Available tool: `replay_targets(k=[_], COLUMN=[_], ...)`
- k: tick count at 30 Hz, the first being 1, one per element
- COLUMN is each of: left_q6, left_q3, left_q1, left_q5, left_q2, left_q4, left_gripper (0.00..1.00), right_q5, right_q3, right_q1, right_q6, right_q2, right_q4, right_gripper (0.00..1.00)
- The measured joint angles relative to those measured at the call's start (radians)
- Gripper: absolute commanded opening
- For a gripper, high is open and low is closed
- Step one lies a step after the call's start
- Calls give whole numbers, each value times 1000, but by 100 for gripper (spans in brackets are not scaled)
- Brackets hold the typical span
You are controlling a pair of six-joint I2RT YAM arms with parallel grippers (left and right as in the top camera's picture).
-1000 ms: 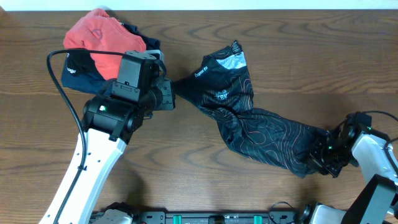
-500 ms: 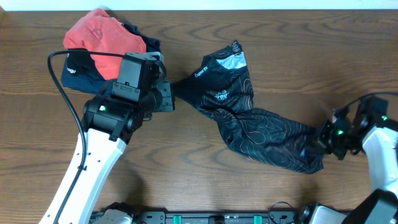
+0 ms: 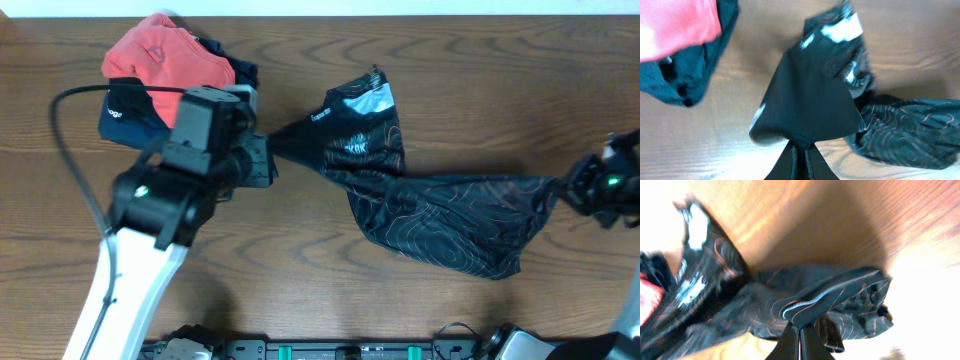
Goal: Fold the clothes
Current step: 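Lift and stretch the jersey between both grippers, spreading it rightward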
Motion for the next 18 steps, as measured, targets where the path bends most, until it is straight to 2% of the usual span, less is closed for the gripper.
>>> replay_targets(k=[18], left_q6=[40], left_q3=[426], left_q1=[-159], left_q5=[-5], left_q2=[-191], left_q4=[-60], left_gripper=[6], right_q5=[-48], right_q3=[727], right_q1=[-123], right_q6=[-2], right_q2=[-19], right_q4=[-435], right_gripper=[1])
